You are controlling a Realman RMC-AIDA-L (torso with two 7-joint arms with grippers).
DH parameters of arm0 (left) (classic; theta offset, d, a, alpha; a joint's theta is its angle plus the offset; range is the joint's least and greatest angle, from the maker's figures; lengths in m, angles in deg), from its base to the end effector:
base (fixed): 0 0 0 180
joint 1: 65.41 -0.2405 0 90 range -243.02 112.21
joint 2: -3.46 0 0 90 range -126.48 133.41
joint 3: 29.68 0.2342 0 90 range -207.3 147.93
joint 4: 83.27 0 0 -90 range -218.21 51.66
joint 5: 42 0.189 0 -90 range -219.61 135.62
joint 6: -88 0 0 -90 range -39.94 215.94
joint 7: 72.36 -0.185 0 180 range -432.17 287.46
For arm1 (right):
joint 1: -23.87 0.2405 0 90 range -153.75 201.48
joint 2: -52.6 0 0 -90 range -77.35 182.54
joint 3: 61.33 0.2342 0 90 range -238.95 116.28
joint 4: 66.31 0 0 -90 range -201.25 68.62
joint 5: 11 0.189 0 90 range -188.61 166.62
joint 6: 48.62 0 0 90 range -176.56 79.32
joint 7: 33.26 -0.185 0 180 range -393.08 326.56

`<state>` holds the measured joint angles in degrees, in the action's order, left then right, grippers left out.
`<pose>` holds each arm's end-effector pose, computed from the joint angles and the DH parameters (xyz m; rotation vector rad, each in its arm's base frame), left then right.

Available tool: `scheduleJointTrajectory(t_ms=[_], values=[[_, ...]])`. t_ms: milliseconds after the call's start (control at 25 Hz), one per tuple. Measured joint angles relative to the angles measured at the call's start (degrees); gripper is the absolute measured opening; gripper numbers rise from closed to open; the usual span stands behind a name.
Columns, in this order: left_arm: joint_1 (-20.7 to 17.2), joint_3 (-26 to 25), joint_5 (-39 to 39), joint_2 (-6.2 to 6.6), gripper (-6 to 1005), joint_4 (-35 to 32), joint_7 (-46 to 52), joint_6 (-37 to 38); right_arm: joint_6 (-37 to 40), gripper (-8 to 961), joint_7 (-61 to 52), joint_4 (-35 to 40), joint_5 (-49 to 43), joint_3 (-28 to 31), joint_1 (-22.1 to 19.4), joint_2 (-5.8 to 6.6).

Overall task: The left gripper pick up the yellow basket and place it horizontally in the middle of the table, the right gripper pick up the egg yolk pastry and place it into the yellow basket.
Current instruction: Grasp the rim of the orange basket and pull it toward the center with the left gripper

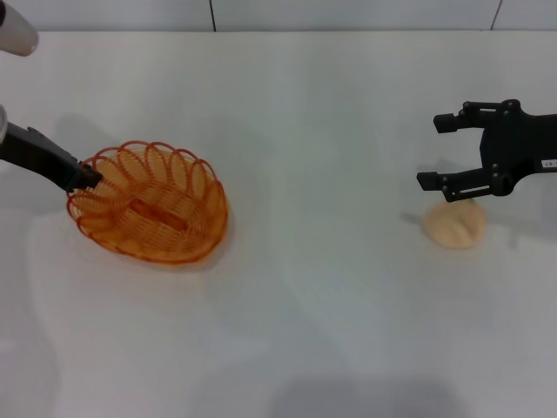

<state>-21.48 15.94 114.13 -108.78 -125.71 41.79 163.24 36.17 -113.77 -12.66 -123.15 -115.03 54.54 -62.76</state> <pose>-0.2849 0.3830 0.0212 -2.5193 -0.9183 0.4012 0.1941 0.3493 0.0064 -2.7666 0.1858 0.3924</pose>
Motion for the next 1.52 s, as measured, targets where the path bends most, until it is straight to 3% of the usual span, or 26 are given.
scheduleJointTrajectory(t_ms=[240, 400, 600, 1120, 1520], values=[[-0.3, 0.5, 0.3, -1.94, 109, -4.0, 0.8, 2.6, 0.1, 853, 0.1, 0.1, 0.0, 0.0, -0.1, 0.01], [-1.2, 2.6, 0.3, -4.74, 107, -10.7, 3.9, 7.3, 0.2, 852, 0.2, 0.3, 0.4, -0.2, -0.3, -0.01], [-1.6, 3.2, -0.8, -6.1, 93, -15.2, 9.1, 11.1, 0.3, 851, 0.4, 1.2, 1.6, -0.5, -1.2, 0.03], [-2.4, 3.7, -12.9, -6.74, 70, -23.3, 27.1, 20.3, 0.5, 848, 1.9, 3.2, 1.7, -0.6, -3.2, 0.19], [-3.3, 6.6, -12.9, -6.65, 68, -24.0, 42.5, 20.2, 0.6, 846, 2.3, 5.8, 1.7, 0.1, -4.3, 0.34]])
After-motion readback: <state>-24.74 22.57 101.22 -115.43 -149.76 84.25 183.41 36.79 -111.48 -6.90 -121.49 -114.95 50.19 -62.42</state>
